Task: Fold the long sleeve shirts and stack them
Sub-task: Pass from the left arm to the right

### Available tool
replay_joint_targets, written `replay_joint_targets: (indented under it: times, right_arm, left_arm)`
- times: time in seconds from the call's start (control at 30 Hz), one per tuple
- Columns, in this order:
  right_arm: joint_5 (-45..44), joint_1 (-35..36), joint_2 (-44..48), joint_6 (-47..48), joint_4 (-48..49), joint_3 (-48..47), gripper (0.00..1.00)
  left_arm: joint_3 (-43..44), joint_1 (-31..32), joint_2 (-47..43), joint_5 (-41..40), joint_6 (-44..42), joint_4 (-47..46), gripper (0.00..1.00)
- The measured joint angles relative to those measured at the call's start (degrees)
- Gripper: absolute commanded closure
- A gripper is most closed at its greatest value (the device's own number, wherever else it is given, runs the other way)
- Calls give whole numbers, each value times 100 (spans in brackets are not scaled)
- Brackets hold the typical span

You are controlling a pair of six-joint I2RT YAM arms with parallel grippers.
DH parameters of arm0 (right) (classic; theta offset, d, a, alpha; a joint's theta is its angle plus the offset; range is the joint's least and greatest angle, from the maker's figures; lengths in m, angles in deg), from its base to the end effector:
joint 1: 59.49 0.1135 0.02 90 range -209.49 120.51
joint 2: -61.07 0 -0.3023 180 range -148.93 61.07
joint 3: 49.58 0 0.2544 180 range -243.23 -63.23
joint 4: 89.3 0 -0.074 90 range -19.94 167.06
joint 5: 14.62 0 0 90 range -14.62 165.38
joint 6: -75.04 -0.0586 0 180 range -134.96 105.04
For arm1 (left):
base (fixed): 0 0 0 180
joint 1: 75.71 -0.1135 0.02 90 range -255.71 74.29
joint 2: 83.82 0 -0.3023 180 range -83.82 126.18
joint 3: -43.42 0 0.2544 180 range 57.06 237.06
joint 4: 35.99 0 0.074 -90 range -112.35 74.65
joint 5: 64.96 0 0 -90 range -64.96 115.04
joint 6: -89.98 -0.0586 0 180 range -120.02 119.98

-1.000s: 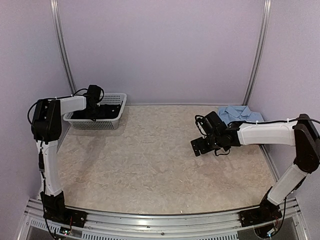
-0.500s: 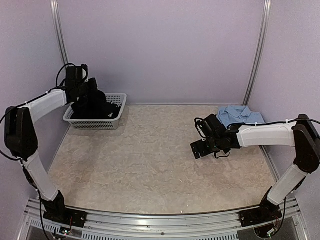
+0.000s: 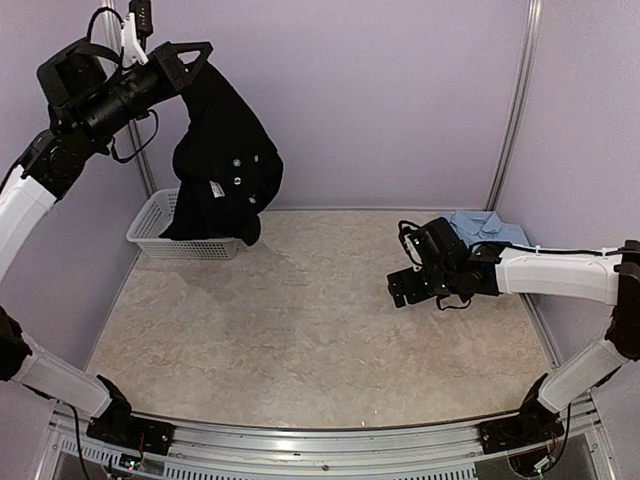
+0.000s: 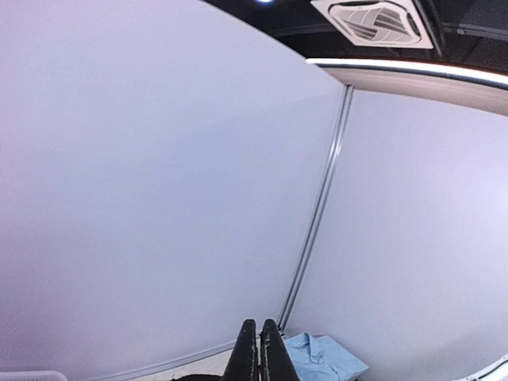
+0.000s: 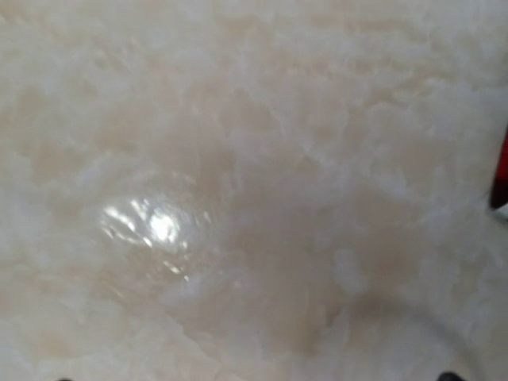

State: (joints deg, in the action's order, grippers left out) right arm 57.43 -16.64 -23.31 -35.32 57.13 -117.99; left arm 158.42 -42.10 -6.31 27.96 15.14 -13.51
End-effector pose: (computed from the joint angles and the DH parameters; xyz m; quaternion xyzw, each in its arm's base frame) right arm 0.2463 0.2038 0.2456 -0.1278 0.9196 0.0543 0.3676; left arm 0.2353 -0.1600 0.5978 0.1175 0.5974 -0.3416 0.7160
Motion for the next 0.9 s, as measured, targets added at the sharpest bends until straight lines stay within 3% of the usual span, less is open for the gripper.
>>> replay_joint_targets:
  times: [0.23,0.5,0.7,0.9]
  right_arm:
    - [367,7,992,125,39,24,3]
    - [1270,118,2240,72,468,155,4]
    - [1408,907,2269,-138,1145,358,1]
    - [1060,1178,1746,-468,1746,503,1]
  left_arm:
    - [79,627,-374,-9,13,22,100]
    - [46,1134,1263,11,155,153,100]
    - [114,1456,2658,59,382,437,100]
    - [273,1550,3228,358,713,557,100]
